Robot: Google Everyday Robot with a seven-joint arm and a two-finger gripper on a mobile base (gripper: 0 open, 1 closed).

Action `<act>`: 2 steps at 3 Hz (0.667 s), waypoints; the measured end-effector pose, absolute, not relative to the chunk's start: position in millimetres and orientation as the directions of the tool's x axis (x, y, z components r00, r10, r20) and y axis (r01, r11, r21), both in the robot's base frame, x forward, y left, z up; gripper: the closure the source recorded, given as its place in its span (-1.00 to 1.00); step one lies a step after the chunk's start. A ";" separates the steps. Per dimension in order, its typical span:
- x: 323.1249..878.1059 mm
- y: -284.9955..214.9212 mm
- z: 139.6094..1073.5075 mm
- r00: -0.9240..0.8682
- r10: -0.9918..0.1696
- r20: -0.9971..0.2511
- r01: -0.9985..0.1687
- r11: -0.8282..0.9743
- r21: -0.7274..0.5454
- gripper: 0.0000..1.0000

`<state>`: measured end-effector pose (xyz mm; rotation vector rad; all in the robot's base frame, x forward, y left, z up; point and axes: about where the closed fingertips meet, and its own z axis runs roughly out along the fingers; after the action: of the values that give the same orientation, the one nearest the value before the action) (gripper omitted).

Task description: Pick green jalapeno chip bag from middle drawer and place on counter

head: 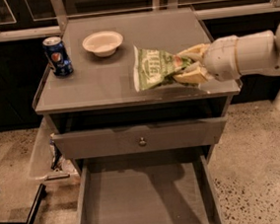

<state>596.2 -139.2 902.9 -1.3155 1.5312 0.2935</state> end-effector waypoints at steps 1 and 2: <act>639.2 -140.7 914.3 0.129 -0.570 -0.812 -0.825 0.392 -0.407 1.00; 676.0 -137.3 913.1 0.098 -0.563 -0.821 -0.829 0.411 -0.380 1.00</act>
Offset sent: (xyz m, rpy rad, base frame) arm 0.1248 0.0004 0.0102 0.0348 0.0674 -0.0740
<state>676.0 -137.3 913.1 -1.2647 1.5808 0.3068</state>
